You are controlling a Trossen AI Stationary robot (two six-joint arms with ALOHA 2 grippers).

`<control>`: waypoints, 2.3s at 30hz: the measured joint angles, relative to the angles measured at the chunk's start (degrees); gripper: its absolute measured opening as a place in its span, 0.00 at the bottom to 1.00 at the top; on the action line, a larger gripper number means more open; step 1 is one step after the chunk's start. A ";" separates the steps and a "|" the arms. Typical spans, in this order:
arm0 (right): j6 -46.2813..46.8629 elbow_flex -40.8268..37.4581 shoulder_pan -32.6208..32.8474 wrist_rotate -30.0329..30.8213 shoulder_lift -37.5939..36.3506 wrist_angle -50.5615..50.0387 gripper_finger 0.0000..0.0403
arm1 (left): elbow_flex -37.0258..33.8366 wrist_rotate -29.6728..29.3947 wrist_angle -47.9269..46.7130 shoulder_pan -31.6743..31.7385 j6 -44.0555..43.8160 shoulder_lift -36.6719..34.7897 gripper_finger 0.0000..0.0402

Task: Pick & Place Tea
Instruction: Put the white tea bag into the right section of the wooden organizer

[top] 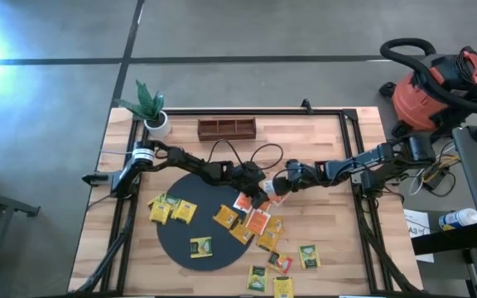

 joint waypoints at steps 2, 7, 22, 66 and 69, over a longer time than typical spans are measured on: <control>-3.59 0.71 0.02 1.02 -0.50 0.05 0.11 | 0.00 -0.12 0.04 0.00 -0.19 0.00 0.35; -11.37 2.74 -0.13 6.16 -2.79 -0.68 0.03 | -0.02 -0.17 -1.21 -0.07 -0.84 -0.86 0.35; -6.93 3.99 -7.83 -6.79 -4.34 -11.28 0.08 | -2.59 -9.46 -8.20 -0.59 3.07 -6.45 0.35; -16.89 8.01 -10.19 -19.06 4.92 -4.73 0.03 | -2.75 -11.24 -0.85 -0.89 -0.83 -2.54 0.35; -18.91 9.51 -10.21 -18.64 4.92 -5.34 0.02 | -2.75 -11.32 -0.94 -0.87 -1.50 -2.76 0.35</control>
